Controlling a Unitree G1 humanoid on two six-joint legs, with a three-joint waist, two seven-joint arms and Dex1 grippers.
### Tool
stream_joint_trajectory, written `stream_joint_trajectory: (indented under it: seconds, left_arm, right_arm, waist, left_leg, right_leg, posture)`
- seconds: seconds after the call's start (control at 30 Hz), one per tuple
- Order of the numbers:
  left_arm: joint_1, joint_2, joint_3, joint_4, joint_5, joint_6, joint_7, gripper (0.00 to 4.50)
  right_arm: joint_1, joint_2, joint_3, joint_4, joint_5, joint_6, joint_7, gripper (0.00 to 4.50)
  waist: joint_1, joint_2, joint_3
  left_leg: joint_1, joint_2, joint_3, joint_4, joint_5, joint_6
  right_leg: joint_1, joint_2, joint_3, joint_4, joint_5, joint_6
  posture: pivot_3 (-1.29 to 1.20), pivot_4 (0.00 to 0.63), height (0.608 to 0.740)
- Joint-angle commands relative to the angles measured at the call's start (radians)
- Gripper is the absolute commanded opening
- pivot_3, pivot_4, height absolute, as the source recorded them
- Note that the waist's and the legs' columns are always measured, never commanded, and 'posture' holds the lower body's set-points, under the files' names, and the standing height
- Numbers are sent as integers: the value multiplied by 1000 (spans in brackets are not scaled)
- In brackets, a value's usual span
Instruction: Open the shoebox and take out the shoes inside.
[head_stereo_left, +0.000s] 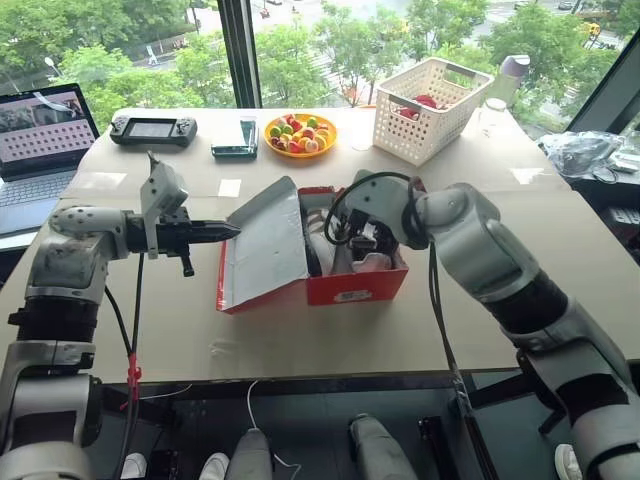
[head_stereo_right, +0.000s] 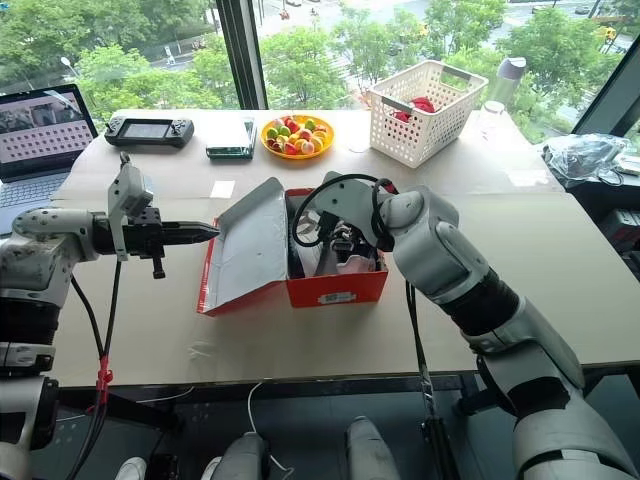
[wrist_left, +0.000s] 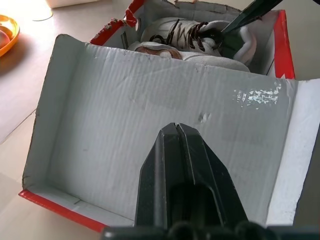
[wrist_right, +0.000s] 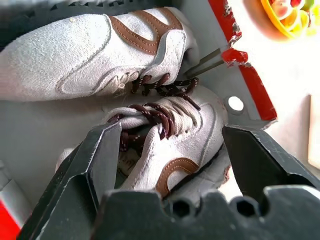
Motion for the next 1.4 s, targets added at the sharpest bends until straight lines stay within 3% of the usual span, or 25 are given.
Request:
stream_joint_trajectory:
  seconds: [0.03, 0.47, 0.57, 0.87, 1.07, 1.4]
  left_arm:
    - [-5, 6, 28, -34, -9, -3, 8, 0]
    - [-7, 7, 27, -42, -10, 10, 14, 0]
    - [-8, 8, 28, -44, -12, 14, 15, 0]
    - [-16, 4, 25, -38, -7, 15, 19, 0]
    - [-18, 0, 21, -39, -8, 16, 18, 0]
    - [-23, 3, 17, -35, -3, 15, 12, 0]
  right_arm:
    - [21, -13, 11, 18, -38, -38, -23, 3812]
    - [21, 55, 22, 190, -116, -119, -95, 3812]
    - [26, 63, 14, 174, -110, -112, -88, 3103]
    - [33, 72, 13, 149, -105, -96, -70, 50]
    - [36, 76, 0, 134, -100, -85, -72, 18]
    - [9, 104, -293, -42, 95, 102, -46, 18]
  waist:
    - [0, 0, 0]
    - [8, 0, 0]
    - [8, 0, 0]
    - [4, 0, 0]
    - [2, 0, 0]
    - [-1, 0, 0]
  left_leg:
    - [0, 0, 0, 0, 0, 0]
    - [0, 0, 0, 0, 0, 0]
    - [0, 0, 0, 0, 0, 0]
    - [0, 0, 0, 0, 0, 0]
    - [0, 0, 0, 0, 0, 0]
    - [-1, 0, 0, 0, 0, 0]
  right_leg:
    - [0, 0, 0, 0, 0, 0]
    - [1, 0, 0, 0, 0, 0]
    - [1, 0, 0, 0, 0, 0]
    - [1, 0, 0, 0, 0, 0]
    - [0, 0, 0, 0, 0, 0]
    - [0, 0, 0, 0, 0, 0]
  posture:
    - [0, 150, 693]
    - [0, 150, 693]
    - [0, 150, 693]
    - [0, 150, 693]
    - [0, 150, 693]
    - [0, 150, 693]
